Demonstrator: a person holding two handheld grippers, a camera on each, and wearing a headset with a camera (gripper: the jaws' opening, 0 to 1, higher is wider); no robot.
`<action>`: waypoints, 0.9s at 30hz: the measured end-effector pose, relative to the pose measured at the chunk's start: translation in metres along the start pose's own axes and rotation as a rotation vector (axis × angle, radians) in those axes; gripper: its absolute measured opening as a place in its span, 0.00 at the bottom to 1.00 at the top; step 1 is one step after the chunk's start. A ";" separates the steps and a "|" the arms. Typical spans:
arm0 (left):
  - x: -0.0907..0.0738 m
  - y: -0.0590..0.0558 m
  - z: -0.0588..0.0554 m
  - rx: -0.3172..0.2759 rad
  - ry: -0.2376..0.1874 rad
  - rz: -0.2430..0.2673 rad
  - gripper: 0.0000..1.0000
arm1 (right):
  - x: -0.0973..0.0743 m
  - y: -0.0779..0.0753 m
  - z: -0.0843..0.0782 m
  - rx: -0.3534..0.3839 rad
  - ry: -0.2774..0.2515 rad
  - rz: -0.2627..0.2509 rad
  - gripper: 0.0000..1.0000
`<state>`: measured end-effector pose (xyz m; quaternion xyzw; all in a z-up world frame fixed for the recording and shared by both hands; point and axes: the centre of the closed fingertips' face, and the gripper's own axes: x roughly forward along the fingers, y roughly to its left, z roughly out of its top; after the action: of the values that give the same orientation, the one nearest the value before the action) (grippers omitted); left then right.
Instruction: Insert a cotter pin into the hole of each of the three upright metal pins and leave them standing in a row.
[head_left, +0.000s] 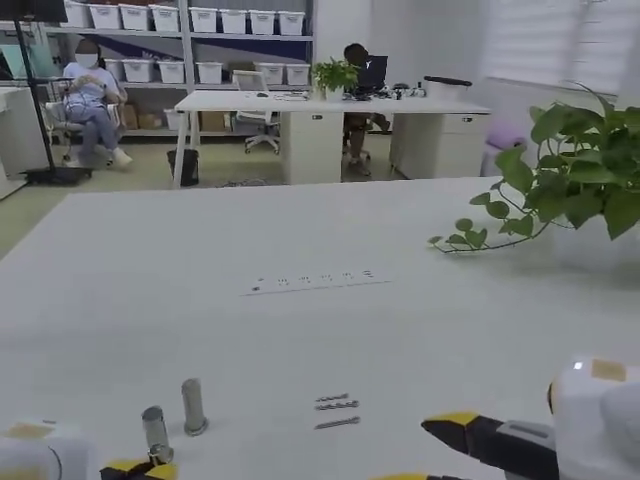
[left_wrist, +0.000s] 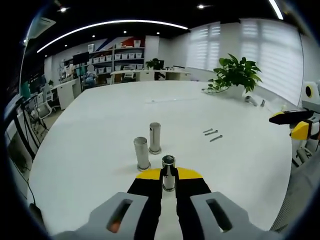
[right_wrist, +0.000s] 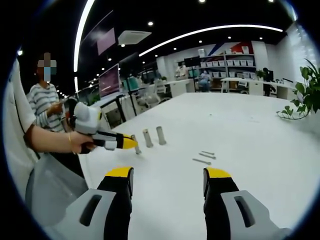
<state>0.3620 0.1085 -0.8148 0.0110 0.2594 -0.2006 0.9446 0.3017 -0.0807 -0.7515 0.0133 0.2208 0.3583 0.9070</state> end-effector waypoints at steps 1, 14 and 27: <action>0.002 -0.001 -0.002 0.002 0.002 0.001 0.07 | 0.000 0.000 -0.001 0.001 0.001 -0.001 0.58; 0.016 -0.014 -0.009 0.034 -0.004 -0.025 0.07 | -0.002 -0.004 -0.001 0.004 0.007 -0.010 0.58; 0.018 -0.016 -0.008 0.092 -0.001 -0.021 0.07 | 0.000 -0.006 -0.005 0.013 0.023 -0.010 0.58</action>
<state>0.3660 0.0887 -0.8291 0.0519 0.2495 -0.2221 0.9411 0.3037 -0.0861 -0.7573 0.0138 0.2338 0.3525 0.9060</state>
